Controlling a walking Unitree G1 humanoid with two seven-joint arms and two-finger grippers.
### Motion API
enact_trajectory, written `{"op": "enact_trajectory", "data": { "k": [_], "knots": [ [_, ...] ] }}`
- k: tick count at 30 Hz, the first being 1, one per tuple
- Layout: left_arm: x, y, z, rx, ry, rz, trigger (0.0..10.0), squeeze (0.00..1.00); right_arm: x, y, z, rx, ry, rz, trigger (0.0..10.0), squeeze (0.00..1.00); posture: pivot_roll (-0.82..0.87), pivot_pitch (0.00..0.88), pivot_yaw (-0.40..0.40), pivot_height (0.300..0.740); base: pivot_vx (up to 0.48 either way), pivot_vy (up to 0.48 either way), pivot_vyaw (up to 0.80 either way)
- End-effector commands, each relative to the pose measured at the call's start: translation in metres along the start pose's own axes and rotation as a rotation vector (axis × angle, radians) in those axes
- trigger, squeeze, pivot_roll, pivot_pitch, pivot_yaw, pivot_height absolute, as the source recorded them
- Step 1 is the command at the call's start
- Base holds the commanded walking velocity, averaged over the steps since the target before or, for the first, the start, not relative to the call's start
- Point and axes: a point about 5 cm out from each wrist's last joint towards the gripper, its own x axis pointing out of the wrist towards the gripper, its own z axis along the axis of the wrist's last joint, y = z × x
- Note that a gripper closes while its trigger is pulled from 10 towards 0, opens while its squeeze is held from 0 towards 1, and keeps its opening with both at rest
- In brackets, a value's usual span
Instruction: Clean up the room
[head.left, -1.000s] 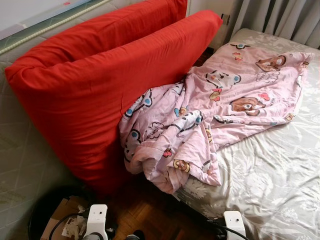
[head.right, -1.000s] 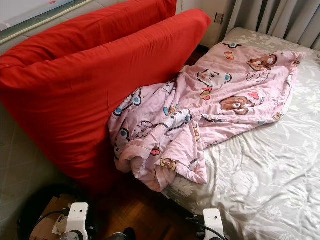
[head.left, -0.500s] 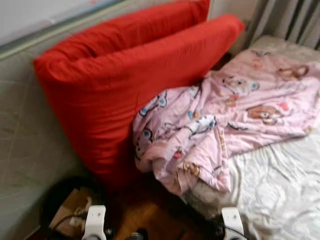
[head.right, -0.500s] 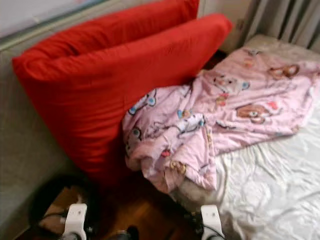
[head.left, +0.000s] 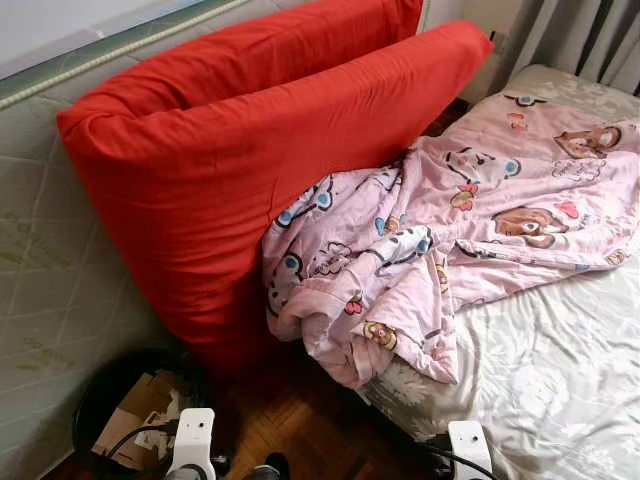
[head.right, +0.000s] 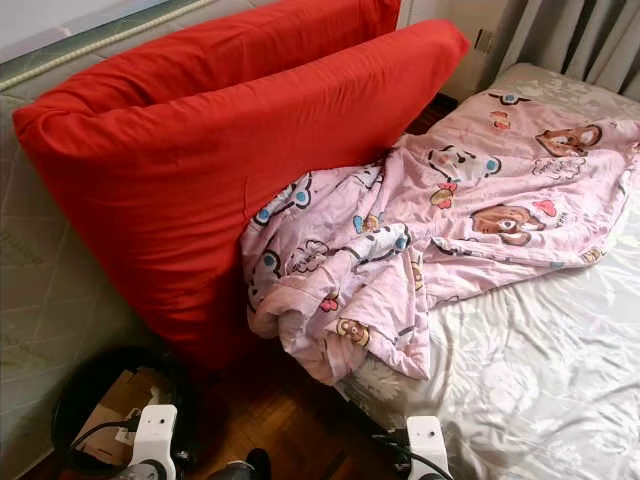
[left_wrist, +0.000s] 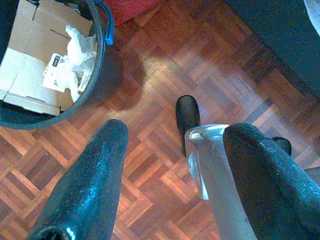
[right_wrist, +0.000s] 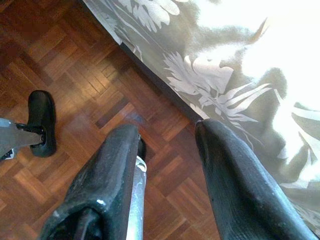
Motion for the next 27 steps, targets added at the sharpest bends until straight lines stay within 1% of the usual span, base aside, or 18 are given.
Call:
{"op": "enact_trajectory", "data": {
  "k": [1, 17, 23, 25, 27],
  "knots": [
    [-0.0032, 0.0035, -0.0136, 0.0, 0.048, 0.008, 10.0, 0.0, -0.0018, 0.0013, -0.0096, 0.007, 0.029, 0.0, 10.0, 0.0, 0.01, 0.184, 0.01, 0.74, 0.24, 0.0, 0.0],
    [-0.0034, 0.0027, -0.0143, 0.0, 0.046, 0.003, 10.0, 0.0, -0.0022, 0.0007, -0.0107, 0.014, 0.03, -0.005, 10.0, 0.0, 0.01, 0.171, 0.008, 0.74, 0.277, 0.0, 0.0],
    [-0.0035, 0.0029, -0.0145, 0.0, 0.046, 0.003, 10.0, 0.0, -0.0024, 0.0002, -0.0114, 0.034, 0.029, -0.017, 10.0, 0.0, 0.01, 0.173, 0.009, 0.74, 0.291, 0.0, 0.0],
    [-0.0035, 0.003, -0.0142, 0.001, 0.044, 0.003, 10.0, 0.0, -0.0024, 0.0004, -0.0114, 0.037, 0.029, -0.017, 10.0, 0.0, 0.01, 0.177, 0.009, 0.74, 0.291, 0.0, -0.6],
    [-0.0035, 0.0031, -0.0137, 0.0, 0.039, 0.005, 10.0, 0.0, -0.0024, 0.0004, -0.0113, 0.039, 0.028, -0.017, 10.0, 0.0, 0.01, 0.179, 0.009, 0.74, 0.0, 0.0, -0.75]
  ]
}}
